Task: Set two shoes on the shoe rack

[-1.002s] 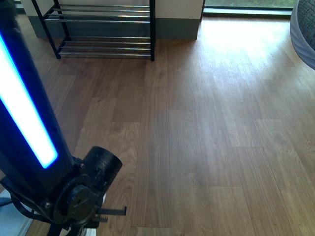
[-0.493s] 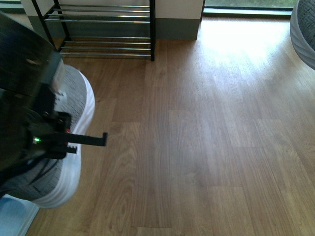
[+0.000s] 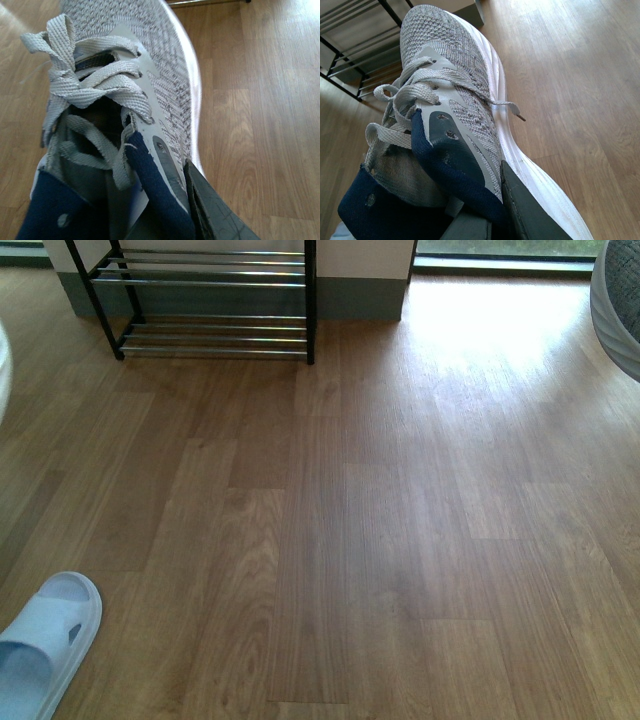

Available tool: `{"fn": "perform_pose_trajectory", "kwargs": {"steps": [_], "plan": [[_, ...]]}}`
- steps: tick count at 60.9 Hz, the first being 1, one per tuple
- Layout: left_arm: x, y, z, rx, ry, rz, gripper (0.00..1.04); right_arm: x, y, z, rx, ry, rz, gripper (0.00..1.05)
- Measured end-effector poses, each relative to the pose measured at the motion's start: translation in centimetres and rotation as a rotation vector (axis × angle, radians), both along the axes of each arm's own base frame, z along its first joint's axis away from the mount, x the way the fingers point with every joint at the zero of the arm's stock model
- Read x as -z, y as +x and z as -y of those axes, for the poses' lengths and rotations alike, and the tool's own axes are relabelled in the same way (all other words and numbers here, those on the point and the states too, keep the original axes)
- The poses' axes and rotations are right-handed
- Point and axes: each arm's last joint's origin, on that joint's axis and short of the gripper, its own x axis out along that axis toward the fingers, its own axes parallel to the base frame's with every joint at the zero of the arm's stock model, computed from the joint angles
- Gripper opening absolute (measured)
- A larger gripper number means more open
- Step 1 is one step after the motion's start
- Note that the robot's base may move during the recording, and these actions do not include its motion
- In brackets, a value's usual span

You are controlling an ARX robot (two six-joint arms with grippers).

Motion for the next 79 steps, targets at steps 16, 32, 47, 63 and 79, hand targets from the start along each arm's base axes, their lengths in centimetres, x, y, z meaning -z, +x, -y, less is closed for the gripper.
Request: {"fn": "perform_pose_trajectory", "kwargs": {"steps": [16,32,47,63,79], "plan": [[0.01,-0.05,-0.02,0.008,-0.002,-0.001,0.02,0.0,0.0,0.0,0.0,0.0,0.0,0.01],[-0.01,-0.05,-0.07,0.001,0.008,0.002,0.02,0.0,0.02,-0.07,-0.009,0.002,0.001,0.01],[0.02,-0.07,-0.02,0.012,0.001,-0.002,0.02,0.0,0.0,0.01,0.004,-0.002,-0.001,0.01],[0.02,-0.07,-0.03,0.009,0.004,-0.001,0.02,0.0,0.0,0.01,0.003,-0.001,0.0,0.01],[0.04,-0.07,-0.04,0.008,0.005,-0.001,0.02,0.0,0.01,-0.02,-0.004,0.001,0.0,0.01]]}}
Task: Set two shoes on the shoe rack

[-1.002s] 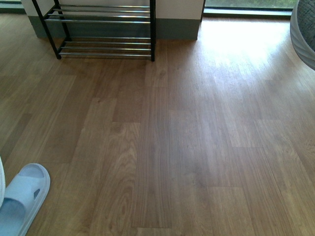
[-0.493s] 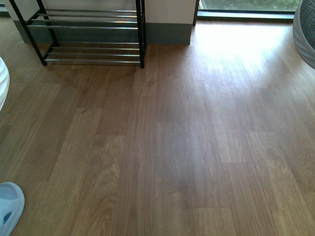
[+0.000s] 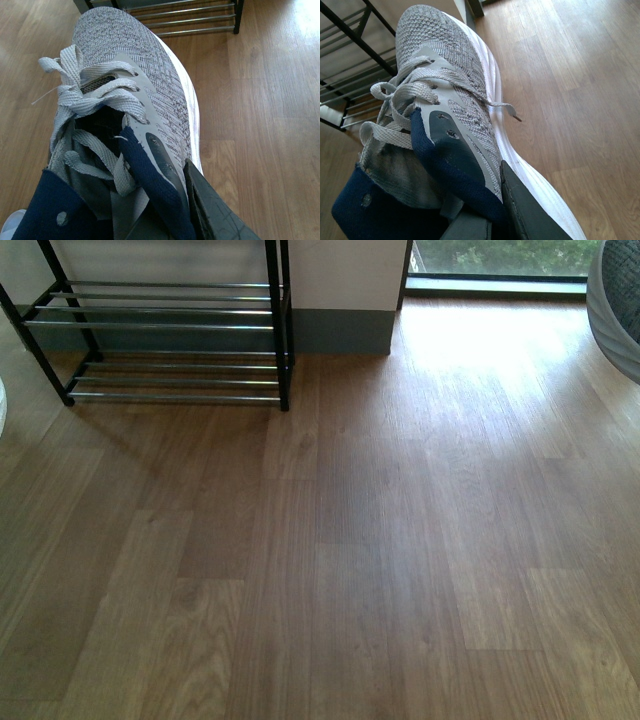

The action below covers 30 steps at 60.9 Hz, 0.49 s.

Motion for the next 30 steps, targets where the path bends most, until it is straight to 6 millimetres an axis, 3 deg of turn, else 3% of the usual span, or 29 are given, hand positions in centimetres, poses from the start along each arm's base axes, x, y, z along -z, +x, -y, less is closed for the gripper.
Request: {"fn": "perform_pose_trajectory", "kwargs": {"steps": [30], "plan": [[0.0,-0.01,0.03,0.003,-0.001,-0.001,0.02,0.02,-0.01,0.05,0.006,-0.001,-0.001,0.01]]}}
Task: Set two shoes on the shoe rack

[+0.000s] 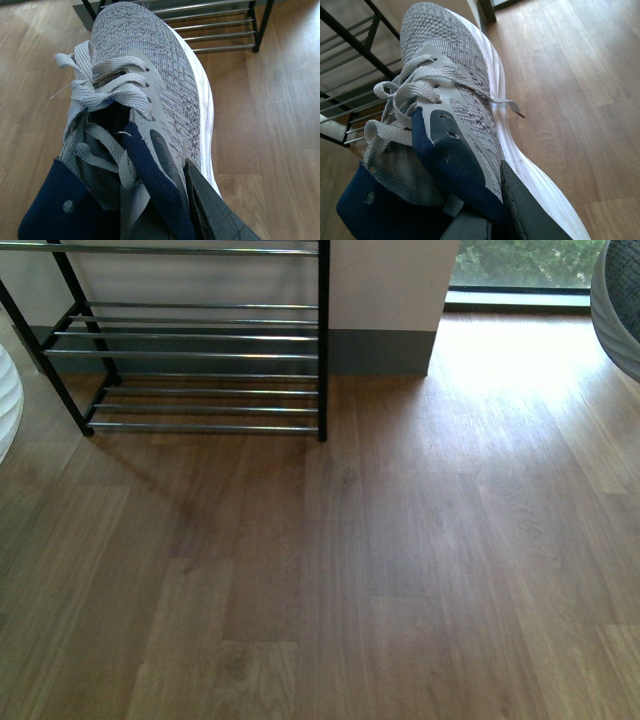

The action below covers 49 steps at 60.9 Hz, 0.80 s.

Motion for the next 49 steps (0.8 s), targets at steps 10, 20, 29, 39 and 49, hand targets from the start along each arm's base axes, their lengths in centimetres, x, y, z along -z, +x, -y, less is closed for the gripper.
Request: {"fn": "perform_pose_trajectory", "kwargs": {"steps": [10,20,29,39,49], "plan": [[0.0,0.0,0.0,-0.001,0.001,0.0,0.02,-0.02,-0.03,-0.02,-0.001,-0.001,0.001,0.01],[0.01,0.0,-0.02,-0.002,0.001,0.0,0.02,-0.02,-0.03,-0.03,-0.003,-0.001,0.002,0.01],[0.0,-0.02,-0.04,-0.003,0.001,0.001,0.02,-0.03,-0.02,-0.06,-0.006,-0.001,0.002,0.01],[0.02,-0.01,-0.12,-0.014,0.006,0.003,0.02,-0.01,0.0,-0.19,-0.022,0.004,0.003,0.01],[0.02,-0.01,-0.12,-0.013,0.005,0.002,0.02,-0.01,0.0,-0.17,-0.018,0.002,0.003,0.01]]}}
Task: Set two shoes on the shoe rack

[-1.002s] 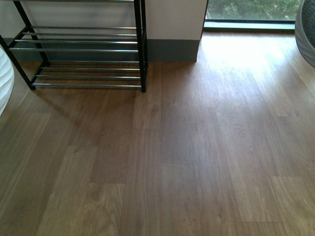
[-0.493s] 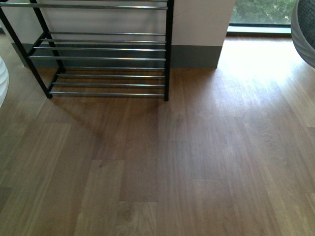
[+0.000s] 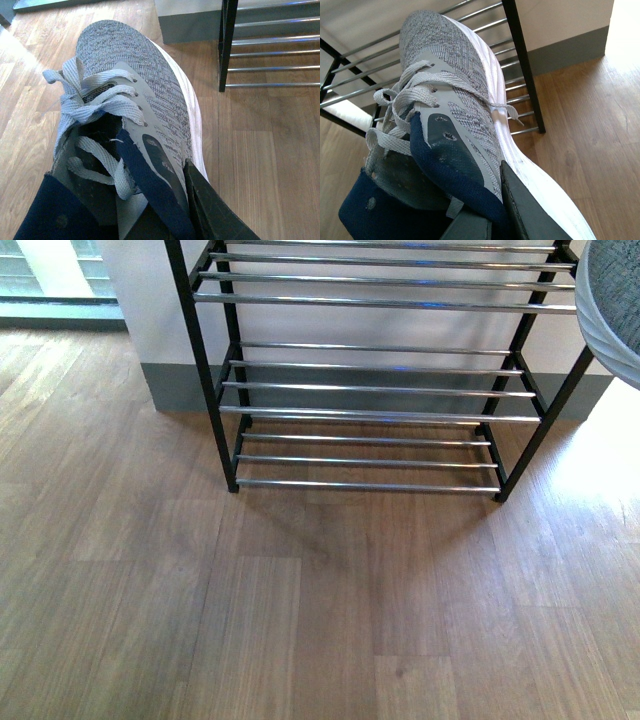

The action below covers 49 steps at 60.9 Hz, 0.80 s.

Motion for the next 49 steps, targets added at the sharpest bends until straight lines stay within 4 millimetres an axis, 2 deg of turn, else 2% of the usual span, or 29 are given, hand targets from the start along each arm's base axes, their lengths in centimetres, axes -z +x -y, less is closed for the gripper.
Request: {"fn": "perform_pose_trajectory", "kwargs": {"steps": [49], "plan": [[0.03,-0.01,0.07,0.009,-0.003,-0.003,0.02,0.02,-0.04,0.12,0.016,-0.004,-0.002,0.01]]}}
